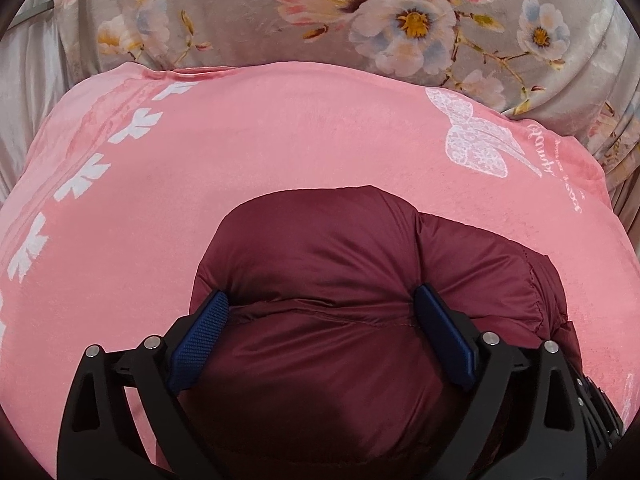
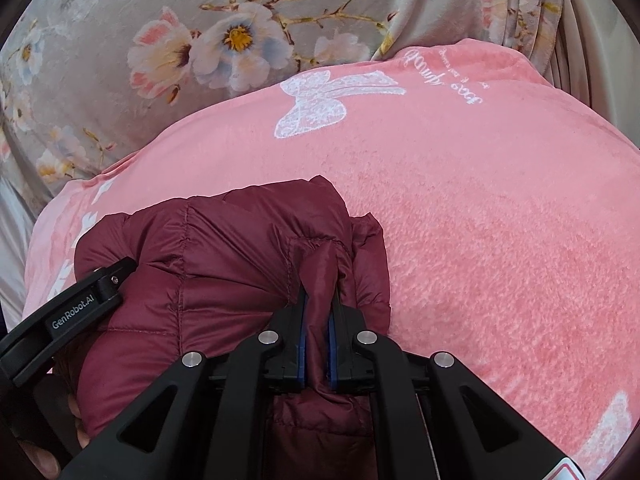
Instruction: Fold large clothes
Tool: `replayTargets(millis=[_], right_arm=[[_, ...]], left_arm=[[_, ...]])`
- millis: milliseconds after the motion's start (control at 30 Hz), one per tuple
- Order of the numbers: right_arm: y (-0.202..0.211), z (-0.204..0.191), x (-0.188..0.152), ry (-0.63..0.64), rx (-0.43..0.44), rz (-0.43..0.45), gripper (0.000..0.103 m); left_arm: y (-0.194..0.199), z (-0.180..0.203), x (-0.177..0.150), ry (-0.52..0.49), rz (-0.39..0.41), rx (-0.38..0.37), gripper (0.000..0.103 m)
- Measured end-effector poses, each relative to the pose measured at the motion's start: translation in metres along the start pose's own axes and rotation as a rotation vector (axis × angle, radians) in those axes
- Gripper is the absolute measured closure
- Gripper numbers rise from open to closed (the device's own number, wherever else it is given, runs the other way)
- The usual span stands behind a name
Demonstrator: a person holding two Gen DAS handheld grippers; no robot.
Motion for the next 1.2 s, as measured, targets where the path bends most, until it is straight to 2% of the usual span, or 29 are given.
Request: replayTargets(millis=[367,533,567,633,733,833,933,1000,1067,1200], right_arm=[[-0.005,0.002,-0.003,-0.029,0.022,-0.018,0.098],[0.000,0.012,-0.002,-0.122,0.104,-0.023,0.096],[0.006,0.013,-0.001,-0.112,0.101,-0.023,0.096],[0.039,0.014,0.000,-0.054,0.111,0.004,0.089],[0.090,0.013,-0.005,0.044,0.142,0.041,0.089],[0.126,0.010,-0.023,0.114,0.178,0.029,0.089],[0.135,0.011,-0.047,0.133,0.177,-0.025,0.090],[0.133,0.015,-0.065,0.161,0.138,-0.053,0.093],[0.130,0.020,-0.076,0.150,0.123,-0.071,0.097],[0.124,0.025,-0.081,0.109,0.122,-0.097,0.098]], left_arm=[[-0.006,0.001,-0.005,-0.021,0.017,0.031,0.006],[-0.004,-0.001,-0.006,-0.009,0.006,0.016,0.006],[-0.001,-0.003,-0.006,-0.003,-0.004,0.005,0.006],[0.017,-0.011,-0.008,0.017,-0.025,-0.028,0.007],[0.057,-0.023,-0.011,0.049,-0.008,-0.070,0.007],[0.091,-0.029,-0.026,0.040,-0.010,-0.083,0.007],[0.107,-0.030,-0.054,0.013,-0.057,-0.075,0.008],[0.112,-0.032,-0.070,0.003,-0.077,-0.066,0.008],[0.116,-0.036,-0.078,0.008,-0.068,-0.051,0.007],[0.115,-0.040,-0.086,0.001,-0.064,-0.048,0.006]])
Point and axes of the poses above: each gripper's, at about its wrist camera, not at the fingertips, and y roughly against the way its jaws point, z to its right, x to its top, the point moved 7 cm from there along -y, roughly the way its jaws point, and after that the axes turned 15 degrees about z, right-handed, at the moved point
